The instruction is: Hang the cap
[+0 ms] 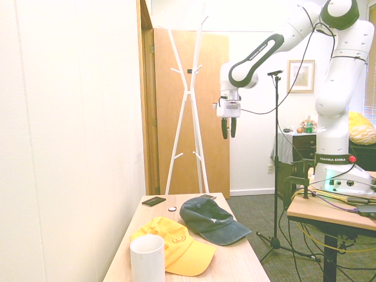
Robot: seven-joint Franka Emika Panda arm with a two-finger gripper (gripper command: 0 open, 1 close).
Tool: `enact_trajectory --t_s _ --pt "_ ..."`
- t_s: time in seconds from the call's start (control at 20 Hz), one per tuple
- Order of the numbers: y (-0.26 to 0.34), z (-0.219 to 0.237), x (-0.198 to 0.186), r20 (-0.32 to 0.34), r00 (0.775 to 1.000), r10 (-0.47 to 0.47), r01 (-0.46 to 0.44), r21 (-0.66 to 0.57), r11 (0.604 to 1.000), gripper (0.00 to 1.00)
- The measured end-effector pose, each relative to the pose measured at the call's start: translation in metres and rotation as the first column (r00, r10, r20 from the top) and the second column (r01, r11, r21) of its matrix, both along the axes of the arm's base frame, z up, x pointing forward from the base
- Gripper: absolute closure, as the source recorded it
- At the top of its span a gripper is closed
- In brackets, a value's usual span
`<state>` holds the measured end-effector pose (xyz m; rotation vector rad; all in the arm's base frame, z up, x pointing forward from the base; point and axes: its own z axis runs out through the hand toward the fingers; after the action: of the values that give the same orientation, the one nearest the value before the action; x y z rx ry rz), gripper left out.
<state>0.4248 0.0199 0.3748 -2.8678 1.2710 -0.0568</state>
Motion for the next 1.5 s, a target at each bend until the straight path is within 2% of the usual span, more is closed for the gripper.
enact_trajectory --t_s 0.2,0.35,0.5,0.75,0.95,1.0,1.1,1.25,1.5 --pt "0.018 -0.004 0.0 -0.004 1.0 0.028 -0.028 -0.01 1.0 0.0" --pt "0.088 -0.02 -0.009 -0.018 0.993 0.114 -0.114 -0.049 0.992 0.0" --pt "0.162 -0.055 -0.025 -0.035 0.977 0.209 -0.211 -0.099 0.972 0.0" --pt "0.246 -0.128 -0.026 -0.008 0.928 0.372 -0.366 -0.202 0.908 0.0" --pt "0.285 -0.187 -0.016 -0.027 0.887 0.46 -0.454 -0.224 0.862 0.0" --pt "0.294 -0.199 -0.014 -0.034 0.879 0.476 -0.47 -0.224 0.854 1.0" --pt "0.308 -0.214 -0.011 -0.035 0.865 0.501 -0.495 -0.226 0.839 1.0" --pt "0.321 -0.217 -0.01 -0.026 0.855 0.518 -0.51 -0.234 0.828 1.0" --pt "0.317 -0.214 -0.002 -0.012 0.859 0.512 -0.499 -0.249 0.83 1.0"
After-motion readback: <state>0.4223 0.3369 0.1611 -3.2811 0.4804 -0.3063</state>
